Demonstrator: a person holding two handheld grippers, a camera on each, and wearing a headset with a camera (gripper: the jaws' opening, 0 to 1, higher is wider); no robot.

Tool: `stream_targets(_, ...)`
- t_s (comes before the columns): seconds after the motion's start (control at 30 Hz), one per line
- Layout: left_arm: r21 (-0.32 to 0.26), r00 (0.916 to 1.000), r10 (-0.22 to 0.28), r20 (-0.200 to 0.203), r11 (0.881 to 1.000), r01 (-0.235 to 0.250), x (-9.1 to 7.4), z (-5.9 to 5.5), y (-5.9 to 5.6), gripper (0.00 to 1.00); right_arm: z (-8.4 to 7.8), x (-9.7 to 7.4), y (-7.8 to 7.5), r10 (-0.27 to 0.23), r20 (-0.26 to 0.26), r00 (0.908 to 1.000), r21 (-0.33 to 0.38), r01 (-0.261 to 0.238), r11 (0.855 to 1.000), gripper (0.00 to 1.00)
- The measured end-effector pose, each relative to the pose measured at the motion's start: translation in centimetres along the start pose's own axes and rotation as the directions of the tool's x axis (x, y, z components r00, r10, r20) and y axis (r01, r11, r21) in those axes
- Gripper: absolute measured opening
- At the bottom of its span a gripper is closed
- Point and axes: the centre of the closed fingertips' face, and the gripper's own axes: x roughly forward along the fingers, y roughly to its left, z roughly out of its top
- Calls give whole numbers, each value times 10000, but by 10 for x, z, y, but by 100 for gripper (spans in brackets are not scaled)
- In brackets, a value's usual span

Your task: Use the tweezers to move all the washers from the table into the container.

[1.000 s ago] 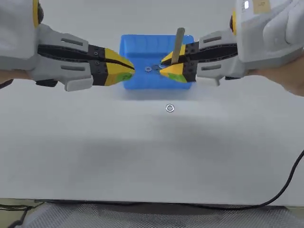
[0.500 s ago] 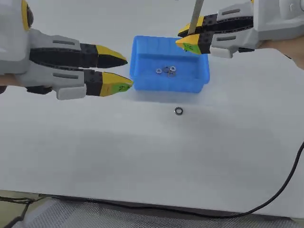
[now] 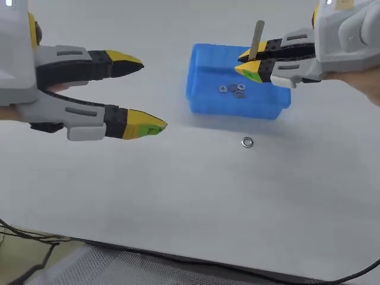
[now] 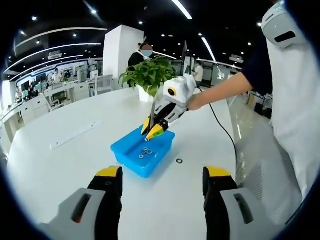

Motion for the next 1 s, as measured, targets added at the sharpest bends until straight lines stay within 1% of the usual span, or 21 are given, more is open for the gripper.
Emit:
stream_targets(0.07,-99,10000,72,25,9999,-72,-1,1,0,74,-3,4,1,47,78,10000,120,-48,9999,9)
stream_targets(0.13,-226,9999,139,-51,9996,-141,-2,0,-1,77,-9,9,3,53,-4,10000,120,-53,9999,9)
stream_targets(0.17,-190,9998,172,-69,9997,-173,-2,-1,1,78,-12,11,4,92,-36,10000,208,-91,9997,9)
stream_targets(0.23,-283,9998,160,-143,9995,-164,-1,-2,0,79,-17,14,6,82,-103,9999,239,-79,9997,9)
stream_targets(0.33,-308,9996,158,-233,9994,-165,3,-1,-1,85,-21,16,8,35,-192,9998,274,-30,9996,10)
stream_targets(0.5,-385,9994,230,-240,9990,-239,4,0,-2,91,-20,16,9,-3,-131,9999,386,8,9993,10)
stream_targets(0.57,-373,9994,272,-217,9989,-280,3,0,-2,93,-22,17,8,12,-170,9999,359,-6,9994,10)
stream_targets(0.7,-364,9993,233,-282,9990,-244,1,-1,-2,92,-23,16,9,-42,-225,9997,327,50,9995,10)
stream_targets(0.8,-380,9993,284,-251,9988,-293,1,-1,-1,92,-23,16,9,-81,-235,9997,324,89,9994,11)
stream_targets(0.87,-417,9993,309,-222,9986,-319,1,0,0,93,-21,15,8,-97,-212,9997,340,104,9994,11)
stream_targets(1.0,-408,9990,301,-325,9987,-314,2,-2,0,94,-14,10,5,-232,-86,9997,309,235,9992,11)
